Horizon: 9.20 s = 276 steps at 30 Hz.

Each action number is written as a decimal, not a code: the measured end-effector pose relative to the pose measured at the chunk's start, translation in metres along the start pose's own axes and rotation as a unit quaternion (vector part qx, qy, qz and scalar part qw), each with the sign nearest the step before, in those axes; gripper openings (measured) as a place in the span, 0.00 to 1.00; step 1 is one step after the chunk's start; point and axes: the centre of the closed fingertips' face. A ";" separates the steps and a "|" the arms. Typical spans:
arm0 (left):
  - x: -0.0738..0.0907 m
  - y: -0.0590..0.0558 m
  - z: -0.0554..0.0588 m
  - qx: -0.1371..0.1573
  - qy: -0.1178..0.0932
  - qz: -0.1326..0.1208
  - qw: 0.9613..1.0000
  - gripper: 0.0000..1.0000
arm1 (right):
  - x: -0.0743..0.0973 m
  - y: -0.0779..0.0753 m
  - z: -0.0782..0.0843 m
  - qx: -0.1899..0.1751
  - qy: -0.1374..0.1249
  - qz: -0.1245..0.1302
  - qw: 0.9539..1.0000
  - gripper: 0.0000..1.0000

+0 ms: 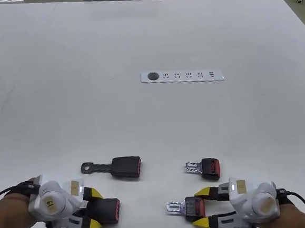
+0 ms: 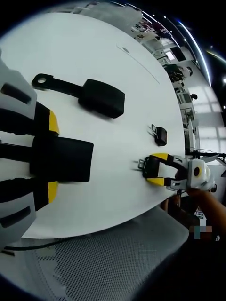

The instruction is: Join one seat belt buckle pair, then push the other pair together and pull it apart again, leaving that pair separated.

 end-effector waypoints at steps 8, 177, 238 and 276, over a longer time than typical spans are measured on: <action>0.000 0.000 0.000 -0.003 0.004 0.003 1.000 0.36 | -0.020 0.004 -0.020 0.005 -0.016 -0.010 1.000 0.34; 0.017 0.079 -0.093 -0.026 -0.069 -0.079 0.994 0.81 | 0.027 -0.076 -0.042 -0.017 -0.035 0.092 0.995 0.78; -0.026 0.079 -0.087 0.010 -0.045 0.005 0.999 0.37 | 0.030 -0.104 0.033 0.011 -0.038 0.004 0.999 0.36; -0.030 0.080 -0.081 -0.005 -0.020 0.012 1.000 0.36 | -0.030 -0.094 -0.018 0.025 -0.065 -0.006 0.998 0.36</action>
Point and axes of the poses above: the centre of the closed fingertips' face, and the gripper's own axes: x roughly backward along the fingers, y roughly to its left, z roughly out of its underside, and after that the axes turned 8 degrees about x, right-handed
